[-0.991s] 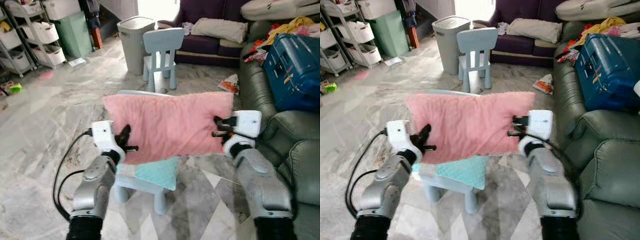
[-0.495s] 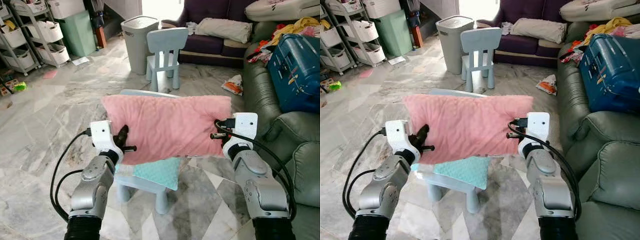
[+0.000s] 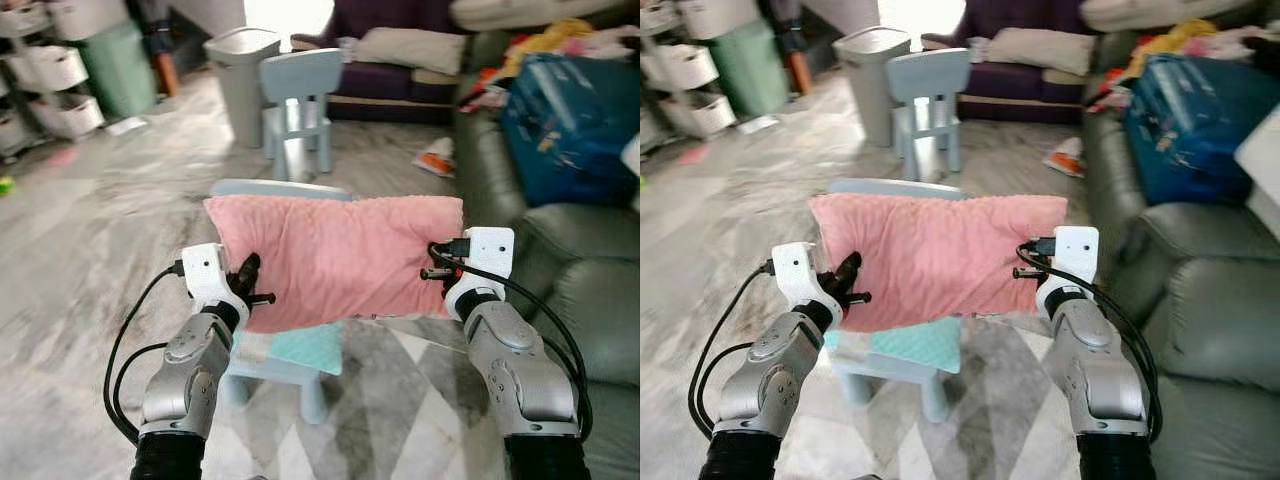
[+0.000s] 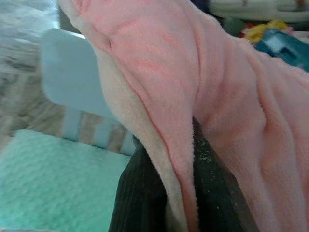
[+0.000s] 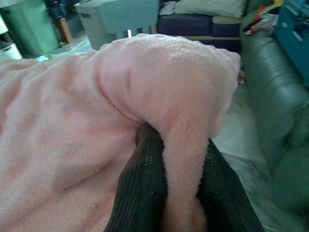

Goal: Move the pillow to the sofa

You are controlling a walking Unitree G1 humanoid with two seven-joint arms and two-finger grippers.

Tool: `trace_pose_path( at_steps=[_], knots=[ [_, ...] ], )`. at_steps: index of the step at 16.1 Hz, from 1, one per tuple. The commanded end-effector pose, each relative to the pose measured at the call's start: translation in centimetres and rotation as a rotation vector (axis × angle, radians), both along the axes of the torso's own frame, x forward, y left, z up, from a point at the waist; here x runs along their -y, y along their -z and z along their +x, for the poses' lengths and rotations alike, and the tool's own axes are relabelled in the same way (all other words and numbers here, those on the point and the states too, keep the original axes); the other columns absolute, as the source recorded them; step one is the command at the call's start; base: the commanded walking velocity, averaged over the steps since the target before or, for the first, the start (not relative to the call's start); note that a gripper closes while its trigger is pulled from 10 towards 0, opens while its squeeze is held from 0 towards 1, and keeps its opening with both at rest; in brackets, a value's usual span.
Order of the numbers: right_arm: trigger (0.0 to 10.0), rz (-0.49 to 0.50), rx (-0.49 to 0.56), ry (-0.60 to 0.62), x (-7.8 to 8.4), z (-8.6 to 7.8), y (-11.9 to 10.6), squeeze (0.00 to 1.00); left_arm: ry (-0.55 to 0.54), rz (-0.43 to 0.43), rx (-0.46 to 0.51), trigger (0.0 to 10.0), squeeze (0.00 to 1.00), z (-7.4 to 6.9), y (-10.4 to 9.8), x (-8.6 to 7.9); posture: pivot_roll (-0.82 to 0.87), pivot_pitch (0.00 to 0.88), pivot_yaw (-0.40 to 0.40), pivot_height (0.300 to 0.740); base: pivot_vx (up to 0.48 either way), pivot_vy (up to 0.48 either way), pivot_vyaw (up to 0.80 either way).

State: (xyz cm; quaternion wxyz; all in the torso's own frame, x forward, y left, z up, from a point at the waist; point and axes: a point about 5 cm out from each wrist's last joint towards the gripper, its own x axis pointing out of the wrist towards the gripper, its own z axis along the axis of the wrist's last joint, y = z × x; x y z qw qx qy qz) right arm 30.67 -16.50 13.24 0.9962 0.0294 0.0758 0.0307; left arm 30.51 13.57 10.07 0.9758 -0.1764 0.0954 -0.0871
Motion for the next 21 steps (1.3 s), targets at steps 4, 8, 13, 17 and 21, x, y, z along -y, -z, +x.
trace_pose_path(
  at_steps=[4, 8, 13, 17, 21],
  knots=[
    [10.0, 0.004, 0.021, -0.007, -0.14, 0.13, -0.58, 0.00, 0.017, -0.006, -0.004, 10.0, 0.00, 0.20, -0.53, 0.13, -0.15, 0.000, 0.018, 0.740, 0.000, 0.000, -0.38],
    [10.0, 0.003, 0.026, -0.007, -0.04, 0.07, -0.66, 0.00, 0.015, -0.020, -0.015, 10.0, 0.00, 0.15, -0.39, 0.08, -0.16, 0.000, 0.017, 0.740, 0.000, 0.000, 0.00],
    [10.0, 0.003, 0.031, -0.009, -0.06, 0.17, -0.76, 0.00, 0.012, -0.017, -0.020, 10.0, 0.00, 0.20, -0.36, -0.01, -0.16, 0.000, 0.016, 0.740, -0.107, 0.000, 0.00],
    [10.0, 0.003, 0.030, -0.008, -0.06, 0.18, -0.74, 0.00, 0.011, -0.018, -0.022, 10.0, 0.00, 0.21, -0.36, -0.01, -0.16, 0.000, 0.017, 0.740, -0.278, 0.000, 0.00],
    [10.0, 0.004, 0.031, -0.008, -0.10, 0.17, -0.76, 0.00, 0.010, -0.016, -0.023, 10.0, 0.00, 0.18, -0.35, -0.03, -0.16, 0.000, 0.019, 0.740, -0.286, 0.000, 0.00]
  ],
)
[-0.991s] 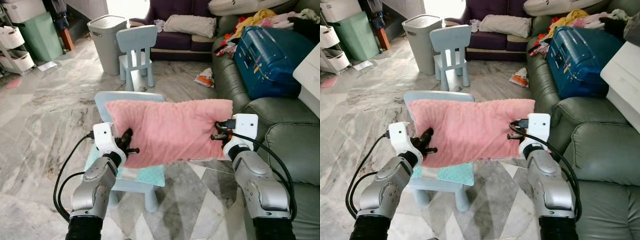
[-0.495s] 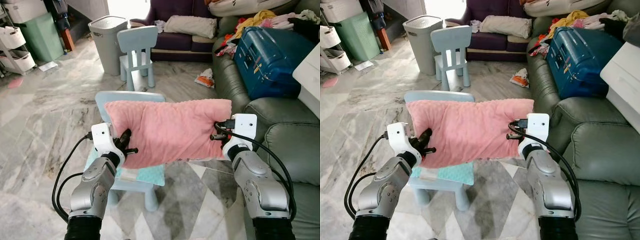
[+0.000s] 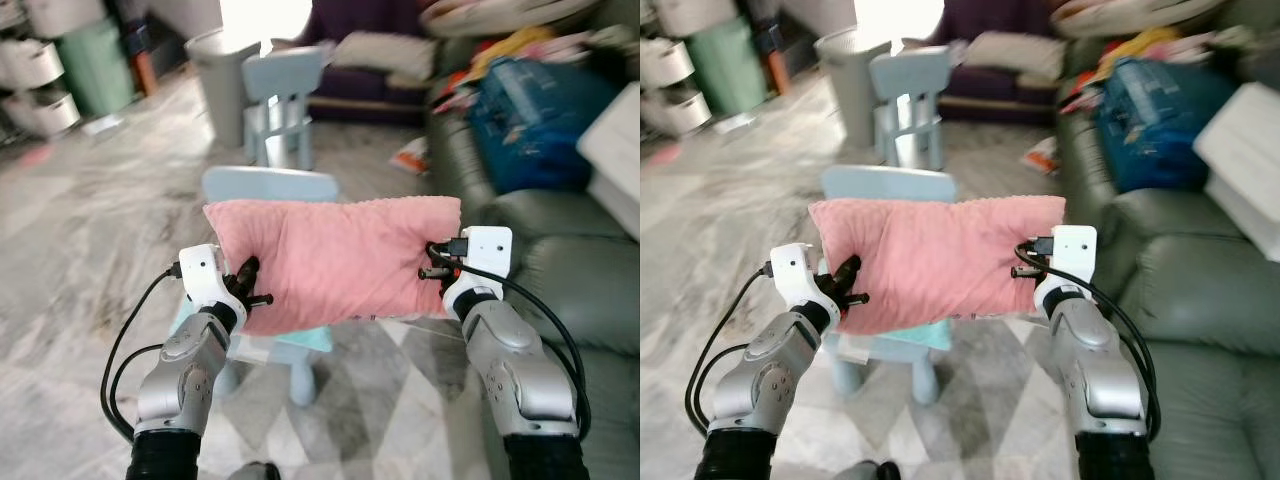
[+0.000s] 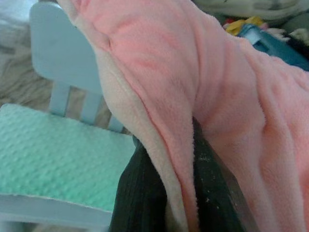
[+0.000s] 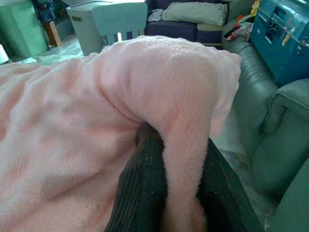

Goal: Move the pillow to the sofa

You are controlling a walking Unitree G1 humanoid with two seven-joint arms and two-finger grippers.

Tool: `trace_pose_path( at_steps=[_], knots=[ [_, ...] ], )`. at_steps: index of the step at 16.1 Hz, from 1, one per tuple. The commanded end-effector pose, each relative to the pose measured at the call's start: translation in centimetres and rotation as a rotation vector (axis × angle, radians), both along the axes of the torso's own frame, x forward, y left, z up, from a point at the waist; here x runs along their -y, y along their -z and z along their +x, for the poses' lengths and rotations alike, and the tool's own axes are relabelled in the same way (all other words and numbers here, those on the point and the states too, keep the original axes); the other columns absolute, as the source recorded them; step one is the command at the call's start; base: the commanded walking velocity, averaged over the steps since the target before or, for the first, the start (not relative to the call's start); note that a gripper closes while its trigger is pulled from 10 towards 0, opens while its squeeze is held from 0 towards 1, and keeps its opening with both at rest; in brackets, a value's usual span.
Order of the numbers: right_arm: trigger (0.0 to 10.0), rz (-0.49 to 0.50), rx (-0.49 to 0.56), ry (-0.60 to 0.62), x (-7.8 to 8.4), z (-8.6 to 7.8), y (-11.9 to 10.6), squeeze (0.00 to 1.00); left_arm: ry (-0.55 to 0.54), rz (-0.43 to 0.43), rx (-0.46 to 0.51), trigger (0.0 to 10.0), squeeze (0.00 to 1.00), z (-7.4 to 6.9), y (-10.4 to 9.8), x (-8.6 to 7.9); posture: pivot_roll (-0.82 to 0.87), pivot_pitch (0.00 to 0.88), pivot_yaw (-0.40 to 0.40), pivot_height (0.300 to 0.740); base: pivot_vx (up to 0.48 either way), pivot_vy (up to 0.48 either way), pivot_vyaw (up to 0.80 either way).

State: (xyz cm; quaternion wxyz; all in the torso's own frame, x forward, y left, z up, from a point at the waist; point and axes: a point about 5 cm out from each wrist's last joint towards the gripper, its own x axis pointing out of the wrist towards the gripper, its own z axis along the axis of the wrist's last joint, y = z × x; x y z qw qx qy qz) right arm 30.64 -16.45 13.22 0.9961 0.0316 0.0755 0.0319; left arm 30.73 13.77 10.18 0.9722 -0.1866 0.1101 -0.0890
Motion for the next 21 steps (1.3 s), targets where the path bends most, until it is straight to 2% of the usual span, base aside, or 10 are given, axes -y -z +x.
trace_pose_path(
  at_steps=[1, 15, 21],
  knots=[
    [10.0, 0.000, 0.030, -0.005, -0.04, 0.17, -0.77, 0.00, 0.002, 0.003, 0.007, 10.0, 0.00, -0.05, -0.23, 0.17, -0.16, 0.000, 0.019, 0.740, -0.285, 0.000, 0.00],
    [10.0, -0.001, 0.024, 0.000, 0.00, 0.03, -0.64, 0.00, 0.002, -0.004, 0.001, 10.0, 0.00, -0.04, -0.19, 0.23, -0.16, 0.000, 0.020, 0.740, -0.282, 0.000, 0.00],
    [10.0, -0.002, 0.020, -0.003, -0.03, 0.04, -0.56, 0.00, -0.004, -0.008, 0.001, 10.0, 0.00, -0.02, -0.19, 0.15, -0.16, 0.000, 0.020, 0.740, 0.000, 0.000, 0.00]
  ],
)
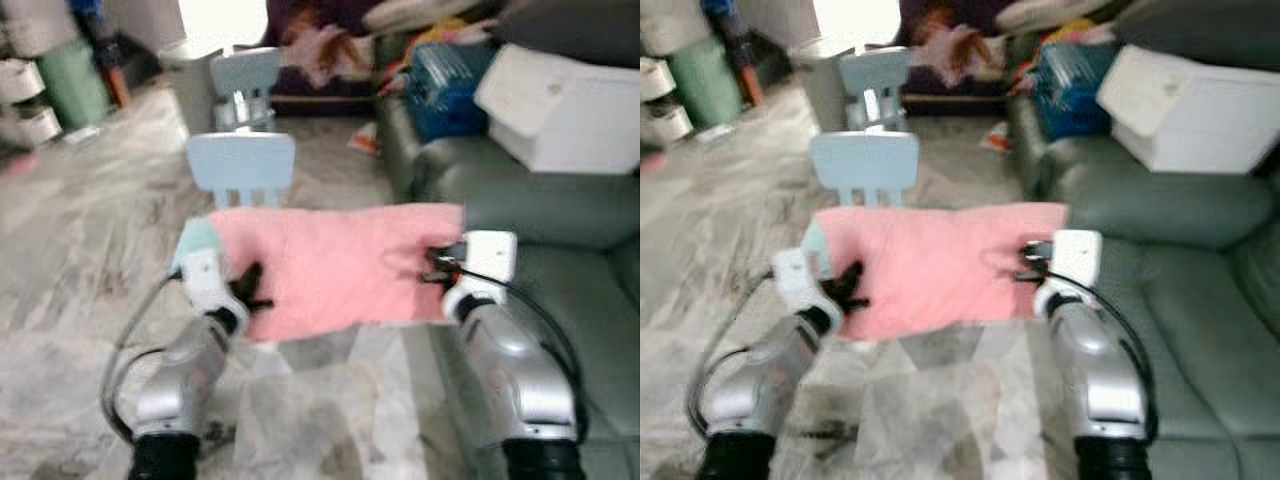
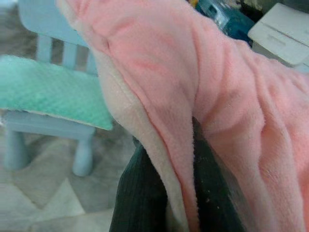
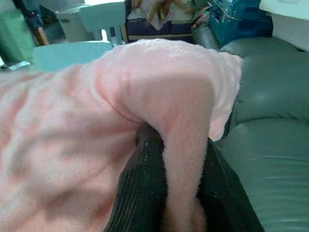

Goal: Move the pillow to the sofa

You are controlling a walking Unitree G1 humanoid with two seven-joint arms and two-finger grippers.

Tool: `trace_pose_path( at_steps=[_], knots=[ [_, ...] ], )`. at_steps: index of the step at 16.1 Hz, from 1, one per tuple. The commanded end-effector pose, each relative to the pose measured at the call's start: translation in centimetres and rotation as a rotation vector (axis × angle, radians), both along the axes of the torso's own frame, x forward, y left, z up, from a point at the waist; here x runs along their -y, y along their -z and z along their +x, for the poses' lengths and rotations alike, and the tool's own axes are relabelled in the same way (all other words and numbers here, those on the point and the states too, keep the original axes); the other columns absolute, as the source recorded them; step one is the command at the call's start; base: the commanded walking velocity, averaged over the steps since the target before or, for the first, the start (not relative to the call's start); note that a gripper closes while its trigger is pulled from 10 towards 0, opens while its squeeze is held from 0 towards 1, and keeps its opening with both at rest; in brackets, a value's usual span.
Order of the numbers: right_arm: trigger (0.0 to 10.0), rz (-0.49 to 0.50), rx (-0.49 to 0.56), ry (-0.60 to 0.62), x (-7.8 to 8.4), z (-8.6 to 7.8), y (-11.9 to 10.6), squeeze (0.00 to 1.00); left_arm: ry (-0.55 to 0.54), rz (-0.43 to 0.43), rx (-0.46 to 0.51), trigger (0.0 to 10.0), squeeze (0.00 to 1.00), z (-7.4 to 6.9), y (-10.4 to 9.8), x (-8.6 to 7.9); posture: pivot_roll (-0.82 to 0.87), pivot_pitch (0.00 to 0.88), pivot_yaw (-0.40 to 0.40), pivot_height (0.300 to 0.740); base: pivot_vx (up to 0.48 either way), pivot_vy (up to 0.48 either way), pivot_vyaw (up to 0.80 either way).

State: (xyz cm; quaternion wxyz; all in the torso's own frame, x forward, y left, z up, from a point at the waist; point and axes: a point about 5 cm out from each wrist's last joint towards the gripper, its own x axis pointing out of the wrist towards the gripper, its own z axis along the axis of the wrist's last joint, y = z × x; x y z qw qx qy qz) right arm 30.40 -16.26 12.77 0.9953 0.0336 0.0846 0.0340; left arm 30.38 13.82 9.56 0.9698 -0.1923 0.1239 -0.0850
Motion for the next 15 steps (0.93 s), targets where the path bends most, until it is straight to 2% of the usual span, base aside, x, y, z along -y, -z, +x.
trace_pose_path(
  at_steps=[1, 14, 15],
  knots=[
    [10.0, -0.007, 0.038, 0.001, 0.15, 0.29, -1.00, 0.00, -0.001, 0.000, 0.029, 10.0, 0.00, 0.33, -0.79, 0.18, -0.16, 0.000, 0.019, 0.740, 0.000, 0.000, 0.00],
    [10.0, -0.021, 0.040, -0.001, 0.21, 0.41, -1.10, 0.00, 0.007, 0.005, 0.017, 10.0, 0.00, 0.40, -0.63, 0.41, -0.16, 0.000, 0.014, 0.740, 0.000, 0.479, 0.00],
    [10.0, -0.021, 0.039, -0.001, 0.20, 0.39, -1.07, 0.00, 0.011, 0.016, 0.020, 10.0, 0.00, 0.38, -0.63, 0.42, -0.16, 0.000, 0.014, 0.740, 0.000, 0.000, 0.00]
  ],
)
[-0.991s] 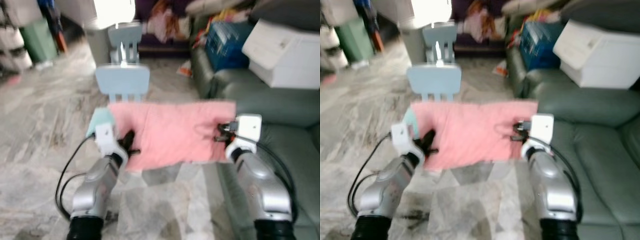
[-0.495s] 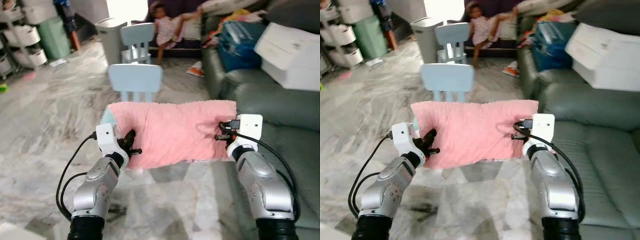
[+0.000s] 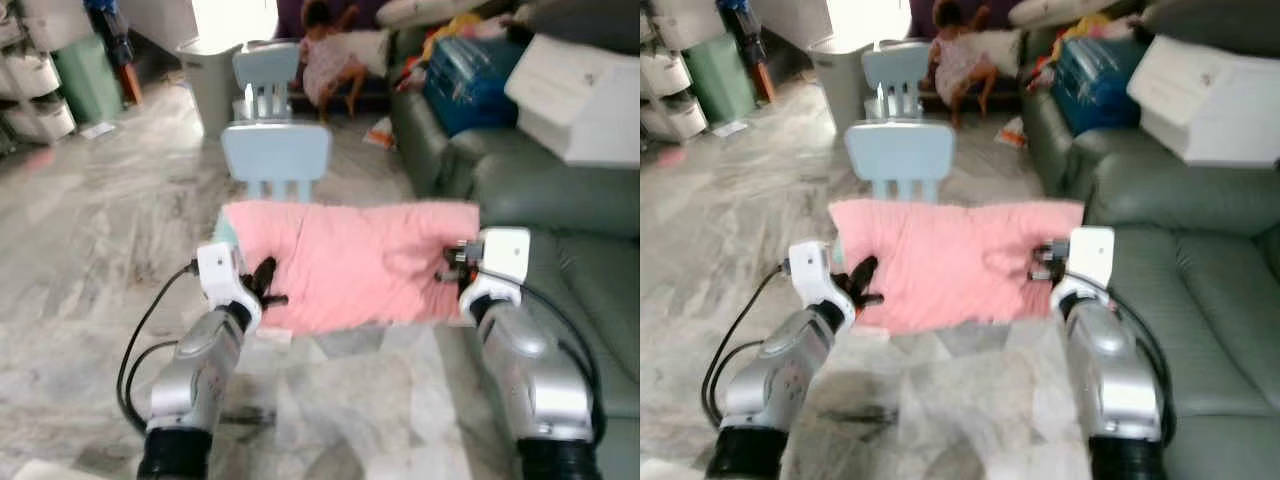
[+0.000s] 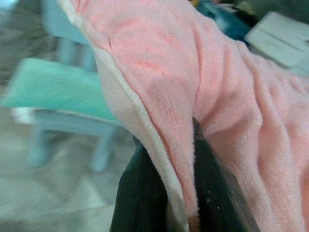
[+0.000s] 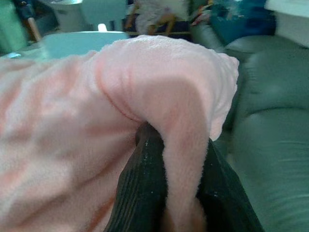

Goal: Move the pillow to the sofa

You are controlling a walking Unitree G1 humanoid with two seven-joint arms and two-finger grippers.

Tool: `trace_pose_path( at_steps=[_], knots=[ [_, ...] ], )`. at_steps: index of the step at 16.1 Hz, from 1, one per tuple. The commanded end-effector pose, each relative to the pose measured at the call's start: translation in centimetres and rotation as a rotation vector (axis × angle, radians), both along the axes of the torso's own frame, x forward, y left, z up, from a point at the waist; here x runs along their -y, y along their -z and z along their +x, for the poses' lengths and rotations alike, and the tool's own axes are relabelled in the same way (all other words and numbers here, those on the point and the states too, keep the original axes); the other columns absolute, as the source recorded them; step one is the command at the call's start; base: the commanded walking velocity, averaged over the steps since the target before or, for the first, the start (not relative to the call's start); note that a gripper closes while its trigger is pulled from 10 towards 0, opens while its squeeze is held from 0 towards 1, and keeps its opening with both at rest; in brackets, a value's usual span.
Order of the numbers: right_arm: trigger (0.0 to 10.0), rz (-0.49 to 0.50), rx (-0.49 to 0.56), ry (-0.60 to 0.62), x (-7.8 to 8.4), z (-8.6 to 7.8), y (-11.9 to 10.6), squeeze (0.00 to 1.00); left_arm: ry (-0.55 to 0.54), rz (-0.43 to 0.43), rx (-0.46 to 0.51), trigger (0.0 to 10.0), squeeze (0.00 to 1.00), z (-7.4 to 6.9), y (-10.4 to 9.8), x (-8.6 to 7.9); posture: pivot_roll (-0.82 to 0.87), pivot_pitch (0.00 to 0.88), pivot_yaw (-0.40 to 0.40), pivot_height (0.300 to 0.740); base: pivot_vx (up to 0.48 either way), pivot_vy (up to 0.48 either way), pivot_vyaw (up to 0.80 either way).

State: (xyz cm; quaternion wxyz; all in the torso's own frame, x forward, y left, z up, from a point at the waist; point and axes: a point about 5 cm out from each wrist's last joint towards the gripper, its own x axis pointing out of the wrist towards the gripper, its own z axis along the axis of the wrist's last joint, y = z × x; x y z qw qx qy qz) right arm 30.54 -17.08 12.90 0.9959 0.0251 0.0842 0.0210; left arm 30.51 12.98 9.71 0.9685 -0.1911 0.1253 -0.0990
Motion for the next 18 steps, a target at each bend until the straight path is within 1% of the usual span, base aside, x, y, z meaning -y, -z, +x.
trace_pose_path(
  at_steps=[1, 3, 4, 5, 6, 8, 9, 11, 13, 18],
  knots=[
    [10.0, 0.000, 0.037, -0.028, -0.65, 0.22, -0.91, 0.00, -0.019, 0.013, 0.017, 10.0, 0.00, 0.25, -0.46, -0.40, -0.16, 0.000, 0.014, 0.740, 0.000, 0.000, 0.00],
    [10.0, 0.007, 0.038, -0.028, -0.66, 0.23, -0.91, 0.00, -0.024, 0.027, 0.022, 10.0, 0.00, 0.28, -0.48, -0.46, -0.16, 0.000, 0.014, 0.740, 0.000, 0.000, 0.00],
    [10.0, 0.009, 0.039, -0.025, -0.61, 0.23, -0.91, 0.00, -0.034, 0.080, 0.036, 10.0, 0.00, 0.34, -0.51, -0.64, -0.16, 0.000, 0.014, 0.740, 0.000, 0.000, 0.00],
    [10.0, 0.010, 0.040, -0.023, -0.57, 0.25, -0.94, 0.00, -0.072, 0.185, 0.097, 10.0, 0.00, 0.59, -0.73, -1.13, -0.16, 0.000, 0.015, 0.740, 0.000, 0.000, 0.00],
    [10.0, 0.012, 0.041, -0.021, -0.53, 0.25, -0.98, 0.00, -0.076, 0.223, 0.141, 10.0, 0.00, 0.65, -0.83, -1.27, -0.17, 0.000, 0.016, 0.740, 0.000, 0.000, 0.00],
    [10.0, 0.019, 0.036, -0.018, -0.46, 0.23, -0.89, 0.00, -0.082, 0.176, 0.113, 10.0, 0.00, 0.52, -0.71, -1.26, -0.16, 0.000, 0.016, 0.740, 0.000, 0.000, 0.00],
    [10.0, 0.019, 0.035, -0.018, -0.45, 0.23, -0.86, 0.00, -0.073, 0.170, 0.110, 10.0, 0.00, 0.52, -0.71, -1.18, -0.16, 0.000, 0.016, 0.740, 0.000, 0.000, 0.00],
    [10.0, 0.018, 0.029, -0.017, -0.47, 0.22, -0.80, 0.00, -0.048, 0.122, 0.111, 10.0, 0.00, 0.42, -0.54, -0.82, -0.17, 0.000, 0.017, 0.740, 0.000, 0.000, -0.24],
    [10.0, 0.016, 0.026, -0.018, -0.49, 0.20, -0.76, 0.00, -0.040, 0.097, 0.118, 10.0, 0.00, 0.30, -0.52, -0.80, -0.17, 0.000, 0.017, 0.740, 0.000, 0.000, -0.75],
    [10.0, 0.013, 0.022, -0.017, -0.50, 0.13, -0.75, 0.00, -0.032, 0.073, 0.109, 10.0, 0.00, 0.19, -0.47, -0.85, -0.17, 0.000, 0.017, 0.740, 0.000, 0.000, -0.79]
  ],
)
